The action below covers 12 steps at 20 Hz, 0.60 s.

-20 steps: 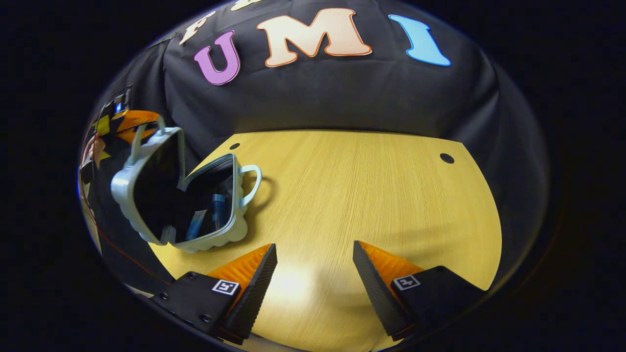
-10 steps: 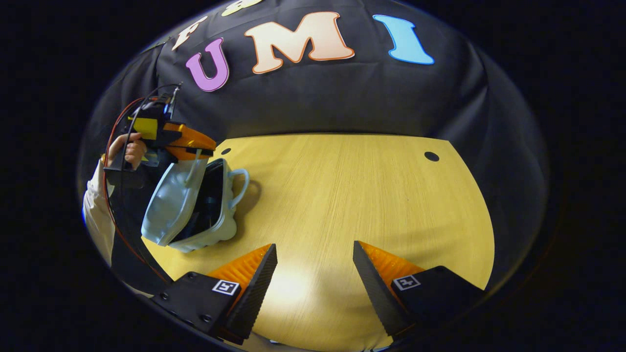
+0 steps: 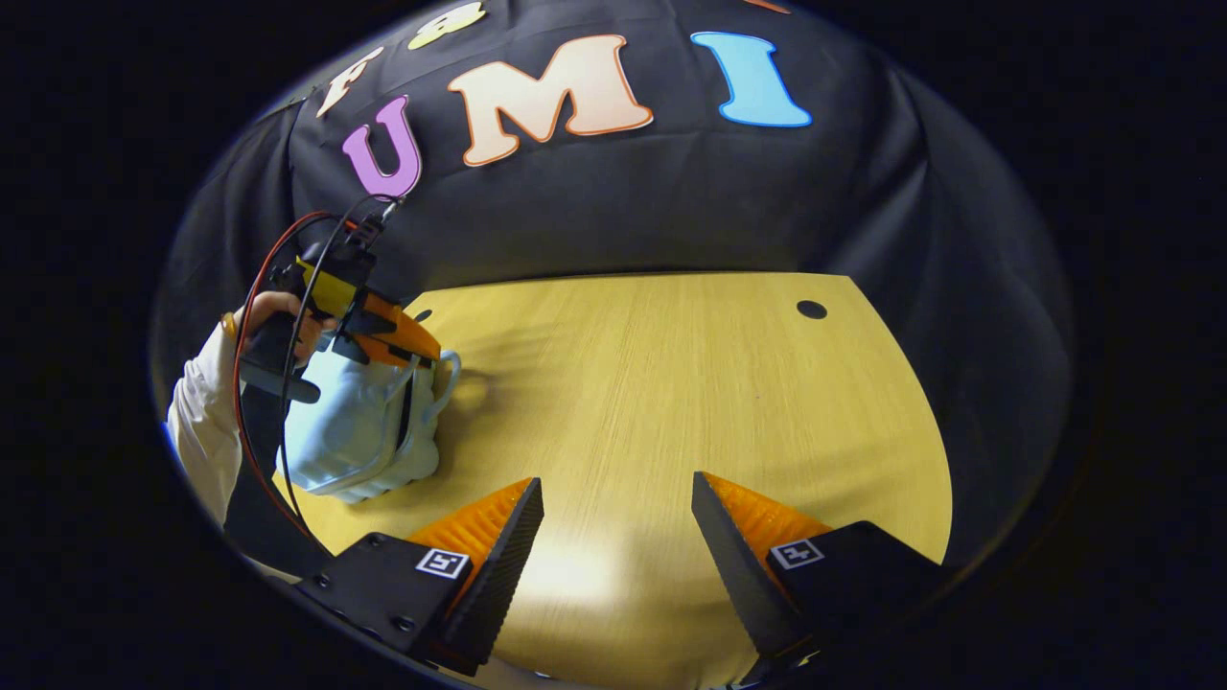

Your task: First open the suitcase, pack the skin care products into it, and then close the suitcase.

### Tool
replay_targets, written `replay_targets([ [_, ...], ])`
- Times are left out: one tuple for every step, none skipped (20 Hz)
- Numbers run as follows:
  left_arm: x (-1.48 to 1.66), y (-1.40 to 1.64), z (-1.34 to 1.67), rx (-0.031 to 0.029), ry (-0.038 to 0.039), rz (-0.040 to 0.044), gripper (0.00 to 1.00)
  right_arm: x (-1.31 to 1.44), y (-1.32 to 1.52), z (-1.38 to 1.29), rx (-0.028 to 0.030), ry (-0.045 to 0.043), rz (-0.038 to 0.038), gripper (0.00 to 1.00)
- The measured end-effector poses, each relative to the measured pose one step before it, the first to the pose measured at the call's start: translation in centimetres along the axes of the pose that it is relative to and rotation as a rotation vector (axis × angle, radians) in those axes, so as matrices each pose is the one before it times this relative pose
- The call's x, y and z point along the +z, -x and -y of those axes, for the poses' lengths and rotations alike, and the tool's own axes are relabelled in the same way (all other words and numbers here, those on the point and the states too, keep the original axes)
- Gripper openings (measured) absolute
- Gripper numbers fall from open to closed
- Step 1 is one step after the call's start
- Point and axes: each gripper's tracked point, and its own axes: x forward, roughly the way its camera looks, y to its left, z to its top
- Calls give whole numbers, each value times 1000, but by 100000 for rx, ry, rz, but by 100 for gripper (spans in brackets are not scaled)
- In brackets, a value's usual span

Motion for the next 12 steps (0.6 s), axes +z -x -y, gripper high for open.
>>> replay_targets([
  [-292, 100, 299, 981, -1555, -332, 14, 229, 277, 522, -379, -884, 1137, 93],
  [-477, 54, 547, -1087, -1413, -593, 28, 229, 149, 288, -9, -780, 703, 98],
  [-364, 538, 623, -370, -1849, -378, 44, 152, 110, 168, 330, -913, 563, 93],
  [-432, 615, 475, 809, -3355, 683, 62, 152, 185, 177, 543, -564, 563, 93],
  [-542, 851, 498, 1726, -4882, 1514, 80, 34, 120, 49, 428, 10, 267, 98],
  [-239, 672, 390, 2156, -4878, 2138, 95, 132, 125, 193, 160, 596, 666, 98],
  [-275, 828, 776, 1249, -4957, 3126, 96, 133, 81, 144, -70, 581, 695, 98],
  [-310, 759, 757, -62, -3154, 2415, 96, 188, 249, 37, 267, 346, 618, 98],
  [-527, 1027, 742, -336, -2779, 1720, 96, 69, 121, -43, 296, -105, 231, 98],
  [-695, 1138, 764, -163, -2268, 1382, 96, 74, 85, 0, 301, -150, 238, 98],
  [-432, 857, 666, -374, -1250, 1290, 96, -7, 81, 13, 239, 19, 324, 98],
  [-596, 731, 702, -728, -913, 1149, 96, 30, 217, -76, 441, 137, 309, 98],
])
